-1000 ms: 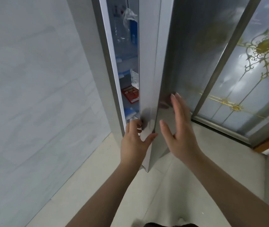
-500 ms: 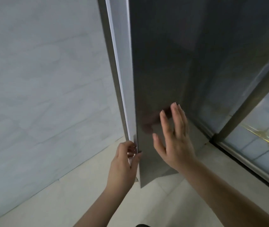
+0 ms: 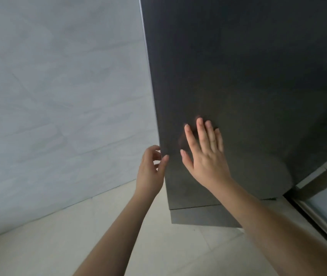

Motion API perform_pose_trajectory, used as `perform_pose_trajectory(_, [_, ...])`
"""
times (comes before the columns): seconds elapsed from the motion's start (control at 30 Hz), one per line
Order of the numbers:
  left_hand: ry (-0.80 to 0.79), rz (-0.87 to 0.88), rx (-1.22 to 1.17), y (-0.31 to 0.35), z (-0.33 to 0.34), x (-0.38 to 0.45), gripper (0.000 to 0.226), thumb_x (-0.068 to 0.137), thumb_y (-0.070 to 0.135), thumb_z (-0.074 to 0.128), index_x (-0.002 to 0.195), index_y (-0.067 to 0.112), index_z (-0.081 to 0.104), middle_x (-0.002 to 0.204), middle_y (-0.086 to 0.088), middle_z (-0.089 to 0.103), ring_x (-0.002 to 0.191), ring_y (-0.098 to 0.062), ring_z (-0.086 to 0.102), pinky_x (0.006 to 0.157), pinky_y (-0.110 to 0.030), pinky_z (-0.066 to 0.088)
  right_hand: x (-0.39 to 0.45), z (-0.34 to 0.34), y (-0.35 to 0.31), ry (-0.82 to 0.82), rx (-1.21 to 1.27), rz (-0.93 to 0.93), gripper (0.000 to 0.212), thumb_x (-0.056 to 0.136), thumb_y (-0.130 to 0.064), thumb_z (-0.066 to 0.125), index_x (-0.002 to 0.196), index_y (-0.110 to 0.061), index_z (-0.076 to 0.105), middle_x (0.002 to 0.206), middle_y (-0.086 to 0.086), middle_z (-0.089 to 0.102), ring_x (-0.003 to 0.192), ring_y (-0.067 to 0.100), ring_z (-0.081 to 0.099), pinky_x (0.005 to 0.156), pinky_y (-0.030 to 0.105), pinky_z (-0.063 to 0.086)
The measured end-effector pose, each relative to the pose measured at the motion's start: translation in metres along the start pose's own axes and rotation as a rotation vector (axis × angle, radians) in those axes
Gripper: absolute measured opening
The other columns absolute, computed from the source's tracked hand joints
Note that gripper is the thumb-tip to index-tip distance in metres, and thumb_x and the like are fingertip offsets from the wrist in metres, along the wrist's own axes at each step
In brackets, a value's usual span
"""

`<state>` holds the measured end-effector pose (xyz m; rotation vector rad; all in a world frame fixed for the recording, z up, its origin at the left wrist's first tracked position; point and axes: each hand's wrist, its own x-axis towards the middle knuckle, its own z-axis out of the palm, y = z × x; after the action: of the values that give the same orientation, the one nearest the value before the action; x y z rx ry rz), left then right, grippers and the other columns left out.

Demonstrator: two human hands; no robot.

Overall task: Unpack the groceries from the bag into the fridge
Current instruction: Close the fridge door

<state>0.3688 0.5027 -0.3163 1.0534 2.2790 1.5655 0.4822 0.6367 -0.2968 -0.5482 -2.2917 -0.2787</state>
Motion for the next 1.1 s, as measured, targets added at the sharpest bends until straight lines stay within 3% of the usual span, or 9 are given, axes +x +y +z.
perform_pose_trajectory(0.13, [0.002,-0.028,0.045,-0.001,0.001,0.037,0.022,0.094,0.031,0.062,0.111,0.030,0.048,0.102,0.005,0.062,0.097,-0.004,0.059,0.072,-0.007,0.043,0.018,0.017,0.006,-0.016,-0.009,0.004,0.065,0.097,-0.038,0.047,0.152,-0.021,0.018,0.159,0.009,0.006,0.148,0.024,0.000,0.119,0.043,0.003])
perform_pose_trajectory(0.23, [0.022,-0.036,0.097,0.000,0.005,0.058,0.020,0.094,0.035,0.061,0.109,0.025,0.052,0.097,0.005,0.066,0.092,-0.009,0.062,0.078,-0.025,0.048,0.028,0.030,0.012,-0.006,-0.041,0.001,0.064,0.097,-0.039,0.046,0.152,-0.021,0.019,0.159,0.009,0.009,0.148,0.025,0.006,0.119,0.043,0.006])
perform_pose_trajectory(0.33, [0.021,-0.030,0.136,0.002,0.005,0.075,0.014,0.094,0.033,0.061,0.100,0.027,0.050,0.089,0.005,0.066,0.086,-0.013,0.063,0.076,-0.032,0.049,0.034,0.043,0.015,-0.004,-0.093,0.002,0.067,0.098,-0.043,0.043,0.153,-0.021,0.014,0.159,0.009,0.006,0.147,0.027,0.009,0.119,0.044,0.006])
perform_pose_trajectory(0.6, [-0.095,0.007,0.114,-0.006,-0.003,0.096,0.013,0.094,0.031,0.062,0.095,0.037,0.050,0.086,0.006,0.065,0.082,-0.009,0.064,0.070,-0.027,0.050,0.042,0.067,0.016,0.083,-0.178,0.013,0.075,0.094,-0.045,0.047,0.153,-0.019,0.010,0.156,0.012,0.010,0.145,0.028,0.004,0.118,0.046,-0.001])
perform_pose_trajectory(0.77, [-0.128,-0.004,0.162,-0.003,-0.004,0.099,0.009,0.095,0.032,0.060,0.099,0.032,0.052,0.091,0.005,0.064,0.087,-0.010,0.064,0.068,-0.024,0.046,0.042,0.063,0.014,0.057,-0.183,0.010,0.075,0.095,-0.045,0.045,0.153,-0.018,0.005,0.157,0.013,0.008,0.145,0.029,0.002,0.118,0.047,-0.001])
perform_pose_trajectory(0.97, [-0.234,0.029,0.578,0.010,-0.017,0.106,0.031,0.098,0.047,0.047,0.116,0.022,0.051,0.094,0.000,0.066,0.087,-0.026,0.061,0.071,-0.039,0.050,0.041,0.047,0.023,-0.092,-0.182,-0.034,0.074,0.097,-0.042,0.044,0.154,-0.018,0.003,0.160,0.012,-0.004,0.147,0.027,-0.011,0.119,0.045,-0.002])
perform_pose_trajectory(1.1, [-0.337,0.088,0.892,0.010,-0.030,0.092,0.037,0.101,0.045,0.042,0.129,0.023,0.047,0.117,-0.005,0.063,0.103,-0.029,0.060,0.077,-0.039,0.048,0.031,0.023,0.010,-0.220,-0.078,-0.011,0.071,0.097,-0.043,0.041,0.154,-0.017,0.008,0.160,0.014,-0.006,0.147,0.028,-0.010,0.120,0.044,0.005])
